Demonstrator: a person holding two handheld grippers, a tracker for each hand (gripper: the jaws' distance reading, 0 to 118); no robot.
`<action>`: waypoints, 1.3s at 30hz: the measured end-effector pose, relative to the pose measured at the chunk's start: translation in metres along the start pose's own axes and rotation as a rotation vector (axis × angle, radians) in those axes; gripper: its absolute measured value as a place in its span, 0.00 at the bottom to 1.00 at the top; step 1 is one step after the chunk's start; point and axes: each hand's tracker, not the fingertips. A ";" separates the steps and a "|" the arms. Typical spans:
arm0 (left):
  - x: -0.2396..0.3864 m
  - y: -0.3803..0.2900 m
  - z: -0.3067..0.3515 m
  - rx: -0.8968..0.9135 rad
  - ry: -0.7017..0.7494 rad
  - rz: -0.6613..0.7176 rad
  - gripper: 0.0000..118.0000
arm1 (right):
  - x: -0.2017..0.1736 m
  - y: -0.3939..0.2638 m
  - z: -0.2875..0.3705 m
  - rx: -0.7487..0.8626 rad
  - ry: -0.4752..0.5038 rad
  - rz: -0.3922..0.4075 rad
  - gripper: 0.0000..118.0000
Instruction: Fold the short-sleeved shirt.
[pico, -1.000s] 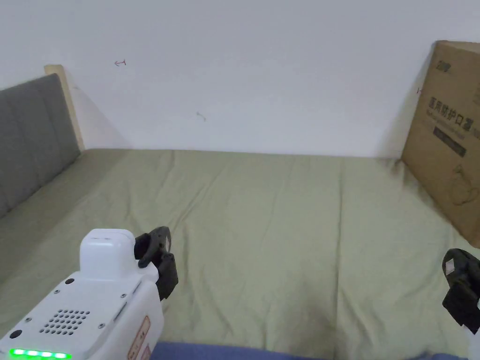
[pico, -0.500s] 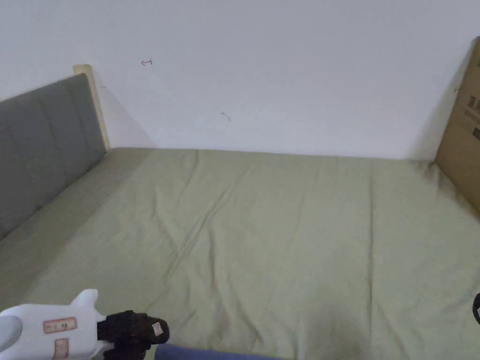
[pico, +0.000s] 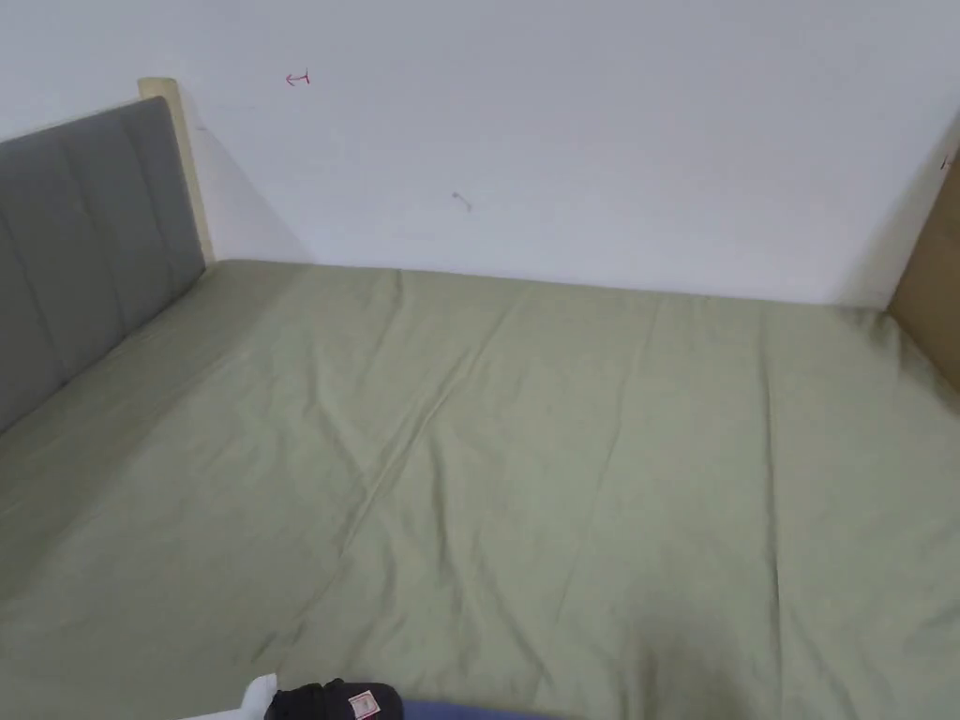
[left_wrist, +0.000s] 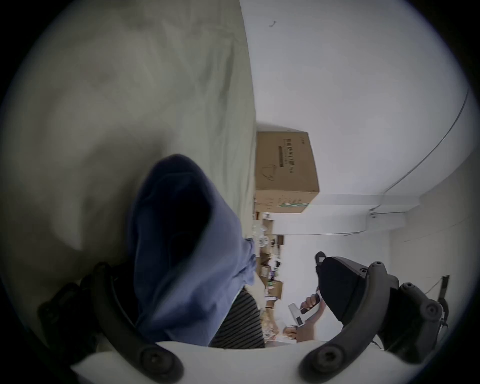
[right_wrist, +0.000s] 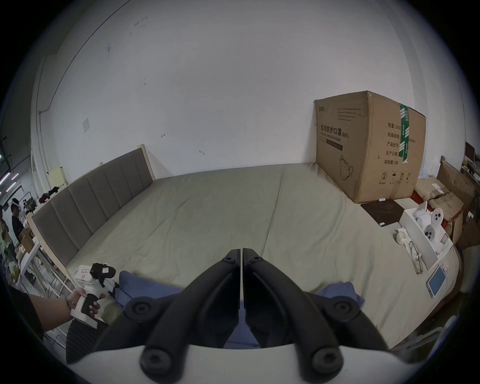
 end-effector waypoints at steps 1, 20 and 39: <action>-0.001 0.000 0.001 0.012 0.011 -0.002 0.93 | -0.003 0.001 -0.001 -0.006 0.005 0.001 0.02; 0.145 -0.050 0.056 0.362 1.166 -0.611 0.07 | 0.002 -0.007 0.000 -0.026 0.115 -0.002 0.02; 0.169 -0.089 -0.107 0.024 0.753 -0.602 0.48 | 0.053 -0.015 0.029 -0.007 0.107 -0.202 0.02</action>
